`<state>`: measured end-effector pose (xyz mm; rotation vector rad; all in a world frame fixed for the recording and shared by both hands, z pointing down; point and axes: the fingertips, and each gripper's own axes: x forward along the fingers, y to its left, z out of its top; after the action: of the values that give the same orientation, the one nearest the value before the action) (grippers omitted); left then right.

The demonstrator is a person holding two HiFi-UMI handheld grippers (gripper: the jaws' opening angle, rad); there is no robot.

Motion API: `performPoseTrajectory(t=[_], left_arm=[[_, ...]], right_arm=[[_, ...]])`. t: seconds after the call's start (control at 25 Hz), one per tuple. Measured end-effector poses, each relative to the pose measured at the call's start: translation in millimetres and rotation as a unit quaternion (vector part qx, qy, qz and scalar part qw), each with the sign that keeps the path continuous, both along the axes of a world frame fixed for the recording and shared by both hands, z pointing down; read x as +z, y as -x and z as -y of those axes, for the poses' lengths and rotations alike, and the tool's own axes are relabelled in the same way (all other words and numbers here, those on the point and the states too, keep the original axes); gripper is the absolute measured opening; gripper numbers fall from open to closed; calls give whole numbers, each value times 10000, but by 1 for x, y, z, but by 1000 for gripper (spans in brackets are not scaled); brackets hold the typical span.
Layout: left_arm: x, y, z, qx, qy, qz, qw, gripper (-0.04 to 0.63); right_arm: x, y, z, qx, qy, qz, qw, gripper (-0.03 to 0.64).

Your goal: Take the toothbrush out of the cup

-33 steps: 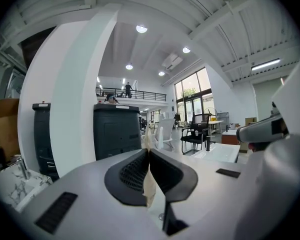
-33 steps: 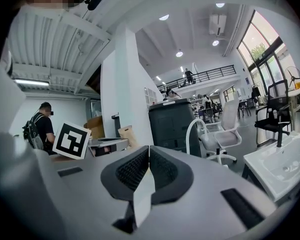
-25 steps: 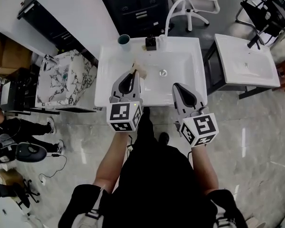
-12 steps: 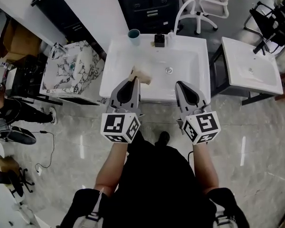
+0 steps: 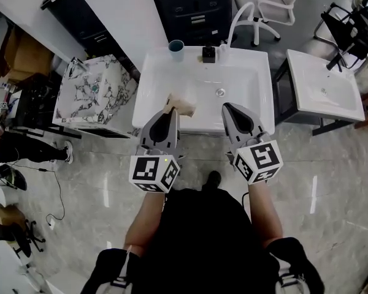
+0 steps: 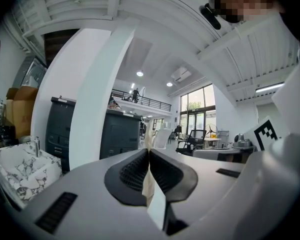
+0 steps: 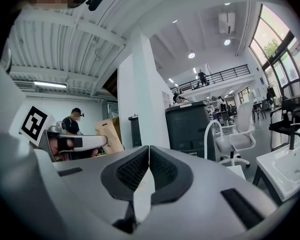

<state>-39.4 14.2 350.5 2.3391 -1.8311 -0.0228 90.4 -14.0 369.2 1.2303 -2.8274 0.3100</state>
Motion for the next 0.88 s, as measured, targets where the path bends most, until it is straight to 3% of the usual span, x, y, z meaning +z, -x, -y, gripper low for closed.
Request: performPoseTrajectory(t=[0.36,0.88], left_arm=[[3,17,0,-61,72,10,10000,24],[6,9,-10,-49,76,25,10000,23]], right_arm=[[-5,22,-11,-178,-113,-142,9997,31],[-6,12,-27,-160,-201,-240,9994,31]])
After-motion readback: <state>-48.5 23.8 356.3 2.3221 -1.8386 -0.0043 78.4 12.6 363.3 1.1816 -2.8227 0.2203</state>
